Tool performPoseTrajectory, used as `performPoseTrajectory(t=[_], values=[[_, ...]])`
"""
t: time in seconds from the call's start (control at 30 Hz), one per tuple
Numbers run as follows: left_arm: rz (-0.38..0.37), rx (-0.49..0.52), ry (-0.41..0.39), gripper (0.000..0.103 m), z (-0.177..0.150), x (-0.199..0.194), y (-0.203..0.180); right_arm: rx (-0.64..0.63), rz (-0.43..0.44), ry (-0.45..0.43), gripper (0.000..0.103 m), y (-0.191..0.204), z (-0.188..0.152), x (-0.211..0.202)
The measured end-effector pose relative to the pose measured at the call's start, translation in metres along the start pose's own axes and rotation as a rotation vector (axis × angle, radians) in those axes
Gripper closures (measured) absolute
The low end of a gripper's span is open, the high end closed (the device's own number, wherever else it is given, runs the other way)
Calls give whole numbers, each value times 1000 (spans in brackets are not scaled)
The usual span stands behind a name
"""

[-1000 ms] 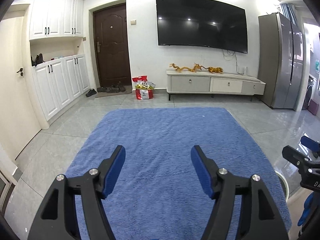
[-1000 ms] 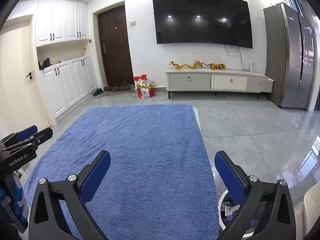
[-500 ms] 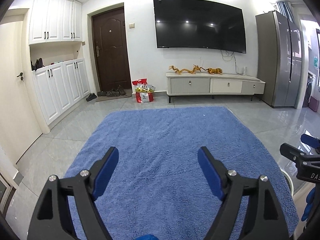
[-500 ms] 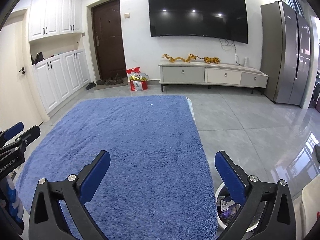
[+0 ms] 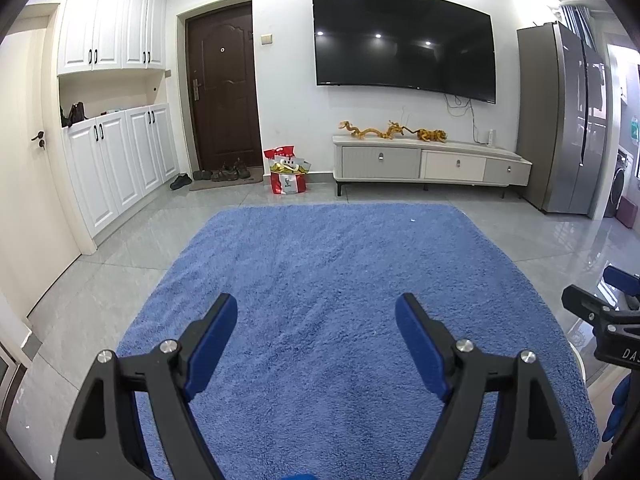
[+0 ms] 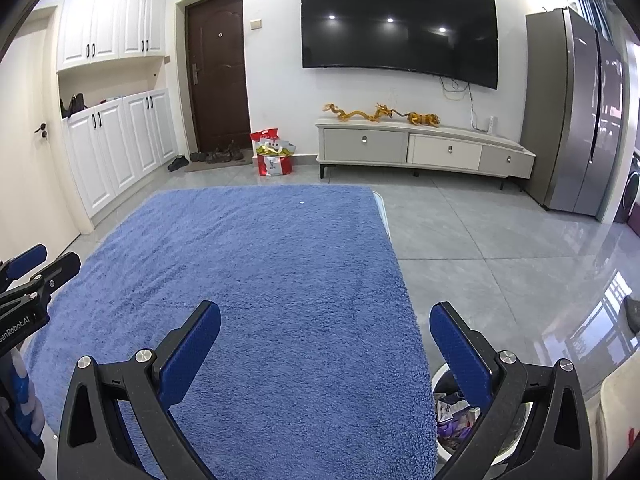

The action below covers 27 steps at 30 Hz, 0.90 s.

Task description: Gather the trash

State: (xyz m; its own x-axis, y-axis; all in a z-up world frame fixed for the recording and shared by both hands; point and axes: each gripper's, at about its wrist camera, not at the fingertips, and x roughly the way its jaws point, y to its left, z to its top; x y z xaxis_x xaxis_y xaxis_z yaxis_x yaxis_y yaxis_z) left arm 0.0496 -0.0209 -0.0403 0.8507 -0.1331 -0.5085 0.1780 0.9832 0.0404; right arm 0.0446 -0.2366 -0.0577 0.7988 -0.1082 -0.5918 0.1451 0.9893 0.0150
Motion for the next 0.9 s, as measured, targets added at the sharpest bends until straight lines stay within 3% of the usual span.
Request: performPoseTrajectory(t=[0.9], values=[[-13, 0, 31, 22, -9, 5, -3, -12, -22, 3, 1, 0, -3, 2]])
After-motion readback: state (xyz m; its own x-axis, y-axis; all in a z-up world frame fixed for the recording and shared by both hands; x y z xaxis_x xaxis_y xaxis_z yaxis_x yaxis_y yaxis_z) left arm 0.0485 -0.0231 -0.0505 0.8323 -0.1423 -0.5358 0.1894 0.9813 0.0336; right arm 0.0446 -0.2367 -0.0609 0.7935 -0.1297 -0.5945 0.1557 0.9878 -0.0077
